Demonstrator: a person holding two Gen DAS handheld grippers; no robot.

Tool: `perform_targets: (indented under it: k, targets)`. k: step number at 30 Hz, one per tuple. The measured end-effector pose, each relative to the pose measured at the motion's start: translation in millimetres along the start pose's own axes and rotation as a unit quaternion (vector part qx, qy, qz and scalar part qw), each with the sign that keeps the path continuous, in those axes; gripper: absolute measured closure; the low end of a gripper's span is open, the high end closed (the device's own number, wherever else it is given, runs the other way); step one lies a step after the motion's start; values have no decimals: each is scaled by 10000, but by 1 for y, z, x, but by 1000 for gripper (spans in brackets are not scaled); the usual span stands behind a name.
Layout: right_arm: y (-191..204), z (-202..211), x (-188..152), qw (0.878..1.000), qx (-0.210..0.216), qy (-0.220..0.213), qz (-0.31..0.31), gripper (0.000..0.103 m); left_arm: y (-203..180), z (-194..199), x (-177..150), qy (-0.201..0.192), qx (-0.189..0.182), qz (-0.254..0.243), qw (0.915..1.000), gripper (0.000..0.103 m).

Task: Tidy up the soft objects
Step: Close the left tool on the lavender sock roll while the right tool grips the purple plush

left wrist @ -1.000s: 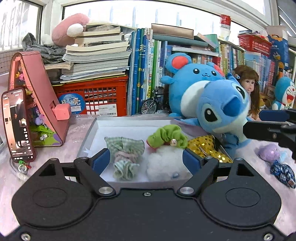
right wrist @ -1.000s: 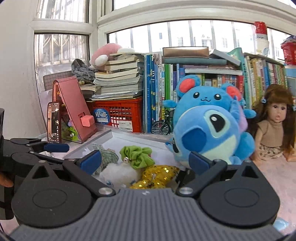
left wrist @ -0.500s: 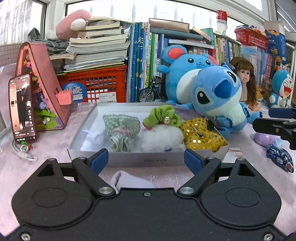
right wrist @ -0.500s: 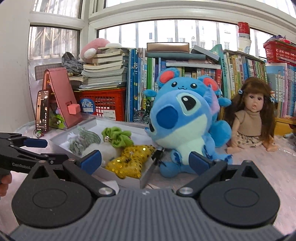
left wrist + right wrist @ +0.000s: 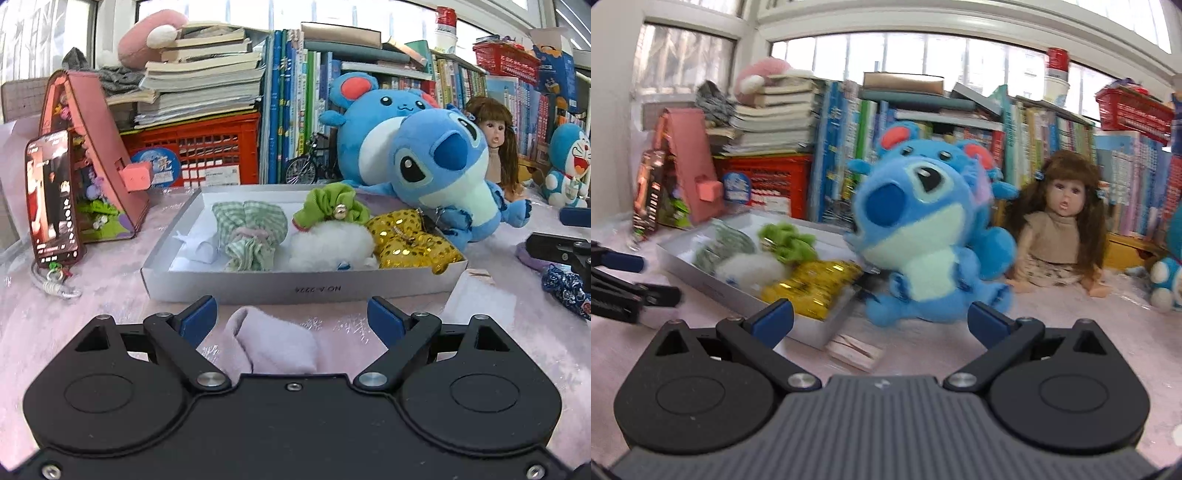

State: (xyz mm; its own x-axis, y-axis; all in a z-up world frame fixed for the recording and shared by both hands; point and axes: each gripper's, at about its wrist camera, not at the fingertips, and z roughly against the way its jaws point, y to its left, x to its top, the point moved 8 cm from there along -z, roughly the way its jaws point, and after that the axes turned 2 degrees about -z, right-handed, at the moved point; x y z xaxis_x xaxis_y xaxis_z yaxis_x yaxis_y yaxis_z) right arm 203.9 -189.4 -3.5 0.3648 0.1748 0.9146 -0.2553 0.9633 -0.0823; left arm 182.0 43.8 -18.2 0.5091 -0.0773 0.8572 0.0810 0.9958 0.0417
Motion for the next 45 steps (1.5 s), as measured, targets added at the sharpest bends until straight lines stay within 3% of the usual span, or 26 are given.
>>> perform_targets:
  k: [7,12,20,29,33,37,40,43,45]
  targets:
    - [-56,-5,-19,9947,-896,162,-476,0,7,-3,-13,146,83,145,9998,15]
    - [-84,-22,-32,9893,-1258,511,-535,0,7,-4,-19,182,171,128,9996,15]
    - [-104,-56,-45,9825,-1311,1040,-814,0,11,-12,-25,356,265,283,9986,15]
    - [-88,-79,-45,9829,-1225,1341,-304,0,6,-28,-31,610,287,324,9972,15]
    - [-88,-87,-46,9821,-1189,1403,-399,0,4,-32,-32,673,318,315,9967,15]
    - [-92,-90,-46,9818,-1064,1385,-749,12,4,-34,-32,677,315,338,9966,15]
    - [-90,-89,-46,9825,-917,1336,-915,30,4,-35,-32,690,298,354,9965,21]
    - [-85,-86,-45,9840,-821,1302,-900,31,4,-34,-32,672,293,367,9966,33]
    - [-79,-86,-44,9857,-763,1274,-791,31,4,-33,-31,642,335,334,9968,48]
